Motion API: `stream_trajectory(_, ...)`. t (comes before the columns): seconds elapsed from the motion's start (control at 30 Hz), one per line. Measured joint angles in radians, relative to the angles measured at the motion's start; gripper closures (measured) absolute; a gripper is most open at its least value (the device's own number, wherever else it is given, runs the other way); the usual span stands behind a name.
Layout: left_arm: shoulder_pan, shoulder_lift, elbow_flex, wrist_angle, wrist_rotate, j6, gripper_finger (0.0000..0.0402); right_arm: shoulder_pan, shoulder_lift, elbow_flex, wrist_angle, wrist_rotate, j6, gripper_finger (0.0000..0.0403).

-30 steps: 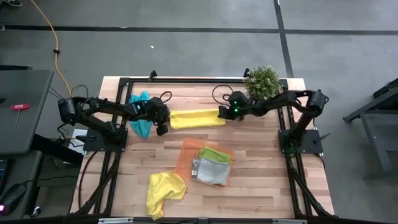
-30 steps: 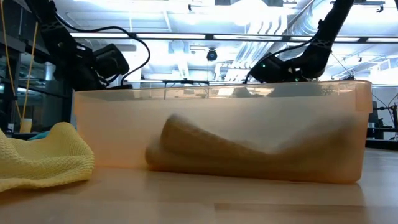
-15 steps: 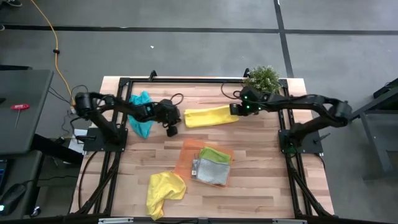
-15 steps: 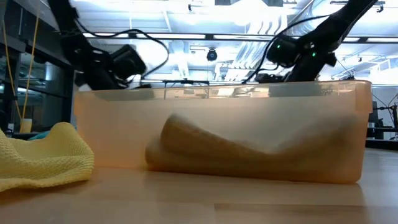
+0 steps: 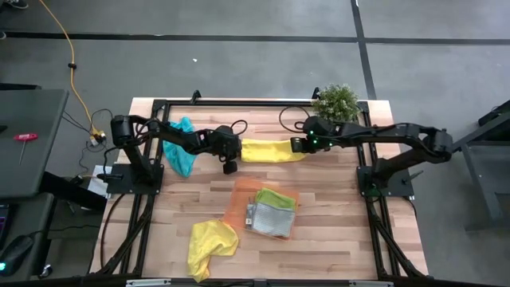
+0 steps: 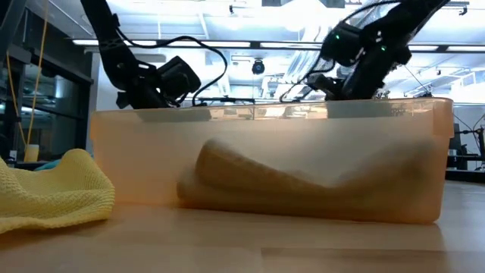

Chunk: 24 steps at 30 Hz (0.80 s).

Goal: Fold microfiber towels
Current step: Fold the top yellow towel

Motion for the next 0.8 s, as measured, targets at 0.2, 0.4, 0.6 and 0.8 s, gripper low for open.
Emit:
stream_trajectory(0.2, 0.0, 0.0, 0.0, 0.0, 0.0, -0.012, 0.0401, 0.052, 0.073, 0.106, 0.005, 0.016, 0.024, 0.0402)
stream_trajectory(0.4, 0.0, 0.0, 0.0, 0.001, -0.001, -0.034, 0.0401, 0.097, 0.22, 0.232, 0.021, 0.004, 0.011, 0.0403)
stream_trajectory(0.6, 0.0, 0.0, 0.0, 0.003, -0.003, -0.037, 0.0401, 0.124, 0.389, 0.349, 0.129, -0.008, -0.002, 0.0403)
stream_trajectory(0.8, 0.0, 0.0, 0.0, 0.004, -0.004, -0.06, 0.0401, 0.133, 0.521, 0.459, 0.197, -0.013, 0.004, 0.0403)
